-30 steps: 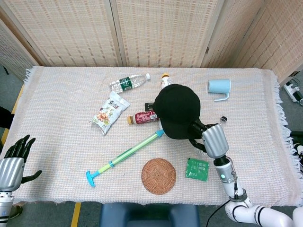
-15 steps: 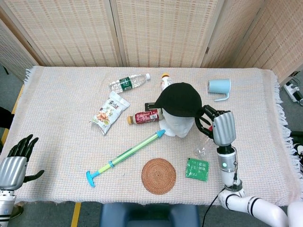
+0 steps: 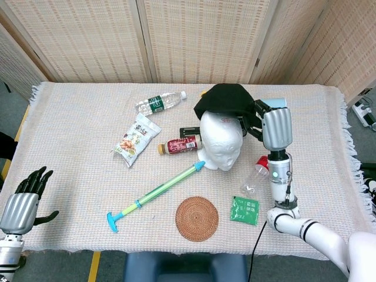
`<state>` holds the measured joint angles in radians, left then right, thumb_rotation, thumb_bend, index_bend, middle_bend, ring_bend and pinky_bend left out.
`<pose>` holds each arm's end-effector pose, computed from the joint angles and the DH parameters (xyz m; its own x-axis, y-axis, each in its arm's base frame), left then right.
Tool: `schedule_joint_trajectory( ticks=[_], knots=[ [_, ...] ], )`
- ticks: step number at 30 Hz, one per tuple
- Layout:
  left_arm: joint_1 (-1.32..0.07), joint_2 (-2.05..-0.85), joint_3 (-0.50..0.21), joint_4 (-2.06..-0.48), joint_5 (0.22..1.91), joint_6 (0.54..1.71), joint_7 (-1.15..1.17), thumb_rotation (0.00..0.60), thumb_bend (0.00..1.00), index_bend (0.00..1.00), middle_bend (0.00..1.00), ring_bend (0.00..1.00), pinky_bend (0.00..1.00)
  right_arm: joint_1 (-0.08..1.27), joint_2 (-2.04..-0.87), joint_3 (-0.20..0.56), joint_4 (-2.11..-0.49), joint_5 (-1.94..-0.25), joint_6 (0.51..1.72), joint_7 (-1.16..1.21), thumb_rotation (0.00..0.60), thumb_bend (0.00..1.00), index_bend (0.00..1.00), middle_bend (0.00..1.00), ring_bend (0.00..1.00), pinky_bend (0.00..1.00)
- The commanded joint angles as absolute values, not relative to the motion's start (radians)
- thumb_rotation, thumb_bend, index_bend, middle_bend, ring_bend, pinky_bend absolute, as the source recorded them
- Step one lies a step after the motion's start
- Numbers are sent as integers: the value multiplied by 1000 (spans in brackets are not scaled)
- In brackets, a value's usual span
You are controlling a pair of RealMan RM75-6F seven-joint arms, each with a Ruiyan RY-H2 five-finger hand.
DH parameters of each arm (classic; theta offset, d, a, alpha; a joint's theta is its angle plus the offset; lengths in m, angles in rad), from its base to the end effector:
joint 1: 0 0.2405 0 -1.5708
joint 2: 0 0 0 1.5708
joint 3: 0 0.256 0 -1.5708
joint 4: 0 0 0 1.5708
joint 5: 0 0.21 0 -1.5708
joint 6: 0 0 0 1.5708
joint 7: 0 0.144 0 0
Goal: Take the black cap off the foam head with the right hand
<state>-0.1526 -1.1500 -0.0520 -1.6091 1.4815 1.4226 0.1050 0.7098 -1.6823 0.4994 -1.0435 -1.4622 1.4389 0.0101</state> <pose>-0.3014 0.2019 0.1423 0.4651 0.0338 0.8846 0.8845 -0.0585 -0.4628 -0.1410 -0.4054 0.0994 0.0936 0.4789 0.8729 -0.8994 -0.3354 0.2804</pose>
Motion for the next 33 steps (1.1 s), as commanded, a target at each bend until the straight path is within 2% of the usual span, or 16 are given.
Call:
schedule_joint_trajectory(
  ticks=[1, 9, 19, 23, 30, 32, 33],
  knots=[
    [-153, -1149, -52, -1611, 1480, 1422, 107, 600, 133, 59, 58, 70, 194, 743, -1667, 507, -972, -1440, 1405, 31, 600, 623, 891, 741, 961, 1000],
    [-159, -1151, -49, -1620, 1480, 1412, 116, 600, 133, 57, 58, 68, 192, 695, -1582, 471, -961, -1422, 1418, 73, 600, 625, 893, 742, 961, 1000],
    [-158, -1154, -38, -1632, 1489, 1413, 120, 600, 133, 58, 58, 68, 190, 587, -1488, 364, -1025, -1403, 1375, 117, 600, 625, 894, 743, 961, 1000],
    [-154, -1155, -33, -1639, 1491, 1416, 124, 600, 133, 57, 58, 67, 190, 584, -1502, 327, -991, -1394, 1323, 142, 600, 626, 894, 743, 961, 1000],
    [-146, -1147, -28, -1658, 1490, 1423, 140, 600, 133, 57, 59, 66, 188, 627, -1592, 271, -813, -1397, 1211, 189, 600, 624, 887, 743, 957, 1000],
    [-145, -1145, -27, -1663, 1490, 1424, 145, 600, 133, 57, 58, 66, 188, 636, -1612, 260, -772, -1395, 1181, 193, 600, 603, 850, 735, 928, 1000],
    [-145, -1145, -27, -1665, 1490, 1424, 147, 600, 133, 57, 58, 66, 188, 641, -1621, 251, -751, -1394, 1157, 189, 600, 559, 796, 713, 876, 1000]
  ],
)
